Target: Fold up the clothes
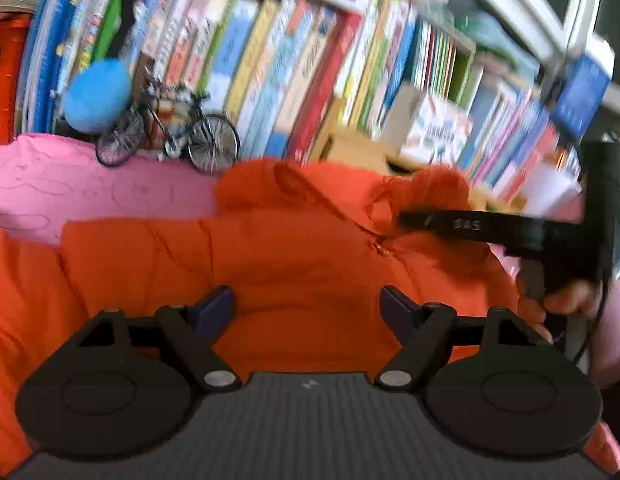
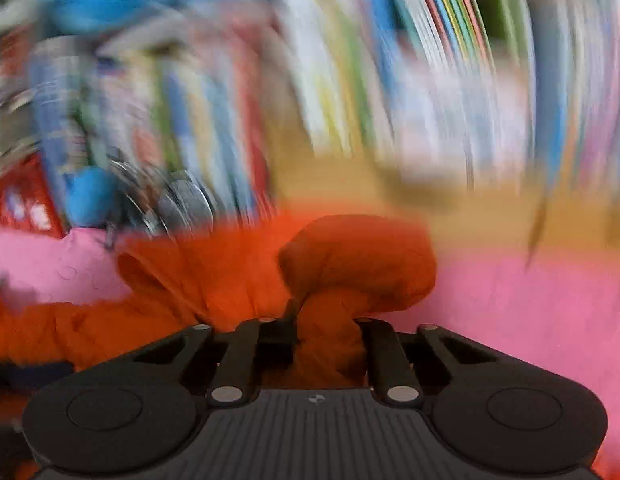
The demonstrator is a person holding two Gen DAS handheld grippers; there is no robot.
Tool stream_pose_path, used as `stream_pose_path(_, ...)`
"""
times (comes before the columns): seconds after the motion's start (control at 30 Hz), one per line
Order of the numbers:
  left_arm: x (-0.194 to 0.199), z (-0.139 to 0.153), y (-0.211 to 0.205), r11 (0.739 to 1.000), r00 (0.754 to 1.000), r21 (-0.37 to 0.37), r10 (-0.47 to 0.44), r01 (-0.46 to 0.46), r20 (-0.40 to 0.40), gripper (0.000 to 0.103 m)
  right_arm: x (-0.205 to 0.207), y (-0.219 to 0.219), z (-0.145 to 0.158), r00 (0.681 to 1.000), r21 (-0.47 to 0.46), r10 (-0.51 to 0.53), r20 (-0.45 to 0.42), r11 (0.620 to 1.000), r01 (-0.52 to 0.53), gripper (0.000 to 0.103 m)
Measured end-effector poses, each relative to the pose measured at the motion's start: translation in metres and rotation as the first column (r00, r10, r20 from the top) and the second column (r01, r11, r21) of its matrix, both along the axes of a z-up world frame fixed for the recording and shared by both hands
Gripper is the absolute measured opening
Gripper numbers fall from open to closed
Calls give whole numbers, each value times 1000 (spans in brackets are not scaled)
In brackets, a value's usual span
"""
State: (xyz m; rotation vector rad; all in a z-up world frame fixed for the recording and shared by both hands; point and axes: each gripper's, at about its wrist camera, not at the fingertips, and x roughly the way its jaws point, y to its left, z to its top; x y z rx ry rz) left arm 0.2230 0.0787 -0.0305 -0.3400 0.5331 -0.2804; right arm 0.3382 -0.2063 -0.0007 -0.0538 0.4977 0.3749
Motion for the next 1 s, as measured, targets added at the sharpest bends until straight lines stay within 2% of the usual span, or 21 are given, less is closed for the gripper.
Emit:
stream_pose_path(0.07,-2,3,-2,1000,1000,6,-5,5,30,81,-23,8,14,976,-67,31,215,998,-17,16)
stream_pose_path(0.13,1,2,-7,999,1000,36,-10,9,13,81,-41,15,27,918,-132,67,392,991,-16,19)
stream_pose_path(0.17,4,1,-11,999,1000,53,-11,11,-6,81,-24,11,20,944,-141,41,326,990,5,21)
stream_pose_path(0.2,7,-1,-12,998,1000,65,-10,12,-28,81,-7,7,13,968,-153,14,252,988,26,29)
stream_pose_path(0.23,10,-3,-14,997,999,75,-8,12,-50,81,10,3,4,990,-174,-20,138,984,44,32)
stream_pose_path(0.27,14,-4,-15,996,997,86,-7,13,-73,81,24,-1,-7,998,-202,-64,19,977,66,34)
stream_pose_path(0.3,15,-5,-15,996,997,83,-6,12,-80,81,26,-5,-12,995,-200,-92,-37,976,83,41)
stream_pose_path(0.33,15,-7,-14,997,997,79,-5,11,-81,81,20,-12,-11,993,-167,-104,-47,981,95,46)
stream_pose_path(0.37,14,-7,-14,997,997,78,-4,11,-82,81,13,-19,-8,992,-132,-116,-50,985,109,59)
stream_pose_path(0.4,14,-8,-13,997,997,79,-4,10,-83,81,0,-26,-1,991,-91,-133,-20,987,130,74)
stream_pose_path(0.43,13,-8,-13,997,997,80,-3,10,-83,82,-14,-33,7,989,-41,-147,18,988,147,81)
stream_pose_path(0.47,13,-8,-14,997,997,82,-3,10,-83,82,-27,-40,15,986,14,-159,56,987,159,97)
stream_pose_path(0.5,13,-9,-14,996,997,83,-2,9,-83,82,-40,-51,21,985,95,-152,84,985,144,103)
stream_pose_path(0.57,12,-9,-14,996,997,87,-1,8,-82,82,-66,-66,30,995,246,-81,65,967,63,99)
stream_pose_path(0.6,12,-9,-14,996,997,88,-1,8,-82,82,-71,-64,26,1000,252,-27,4,967,25,73)
stream_pose_path(0.67,12,-9,-15,996,997,91,0,7,-82,83,-79,-42,7,994,133,50,-101,990,-37,42)
stream_pose_path(0.7,11,-9,-15,996,997,93,1,7,-82,83,-82,-29,-7,986,49,74,-147,997,-67,36)
stream_pose_path(0.73,11,-10,-15,996,997,92,0,8,-79,84,-82,-19,-20,982,-11,84,-168,996,-87,32)
stream_pose_path(0.8,10,-9,-15,996,997,87,-3,9,-72,85,-73,-5,-38,986,-107,34,-164,993,-52,29)
stream_pose_path(0.93,12,-10,-16,996,997,91,2,5,-75,85,-8,-7,-55,978,-81,-116,-176,991,103,25)
stream_pose_path(1.0,13,-11,-15,996,997,85,6,1,-80,85,12,-4,-53,971,-109,-161,-175,984,143,29)
